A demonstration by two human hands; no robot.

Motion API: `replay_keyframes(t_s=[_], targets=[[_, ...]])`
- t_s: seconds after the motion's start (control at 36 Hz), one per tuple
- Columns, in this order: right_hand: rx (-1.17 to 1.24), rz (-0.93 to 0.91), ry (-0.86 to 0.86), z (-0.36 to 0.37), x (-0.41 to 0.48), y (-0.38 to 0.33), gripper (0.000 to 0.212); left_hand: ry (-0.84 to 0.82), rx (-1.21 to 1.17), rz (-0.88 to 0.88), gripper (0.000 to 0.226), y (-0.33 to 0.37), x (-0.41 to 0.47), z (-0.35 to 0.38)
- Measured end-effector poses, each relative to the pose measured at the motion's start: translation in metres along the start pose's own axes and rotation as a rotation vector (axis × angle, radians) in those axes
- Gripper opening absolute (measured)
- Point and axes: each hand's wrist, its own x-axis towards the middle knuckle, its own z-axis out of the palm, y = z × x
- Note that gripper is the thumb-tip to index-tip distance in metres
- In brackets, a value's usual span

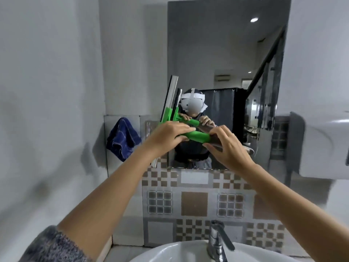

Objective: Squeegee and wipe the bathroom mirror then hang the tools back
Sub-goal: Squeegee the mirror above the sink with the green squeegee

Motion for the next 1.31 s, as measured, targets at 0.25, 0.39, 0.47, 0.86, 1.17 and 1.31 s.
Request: replay_keyframes(t_s=[0.25, 0.39, 0.47, 0.86, 1.17, 1.31], targets=[[0.051, 0.11, 0.107, -0.011, 0.009, 0.018, 0.032, 0.025, 0.128, 0.276, 0.036, 0.0, 0.071, -0.01], [0.076, 0.123, 0.179, -0.007, 0.021, 0.025, 0.041, 0.028, 0.185, 0.368, 0.038, -0.009, 0.095, -0.012], [0.021, 0.114, 0.222, -0.003, 0.037, 0.032, 0.043, 0.051, 0.21, 0.402, 0.037, -0.017, 0.11, -0.012], [-0.379, -0.103, 0.321, -0.03, 0.182, 0.058, 0.04, 0.788, -0.018, -0.214, 0.039, -0.045, 0.124, 0.032], [-0.499, -0.18, 0.215, -0.053, 0.256, 0.05, 0.035, 0.6, 0.022, -0.415, 0.063, -0.069, 0.06, 0.125], [-0.509, -0.162, 0.203, -0.048, 0.268, 0.045, 0.032, 0.488, 0.023, -0.457, 0.075, -0.076, 0.053, 0.13]])
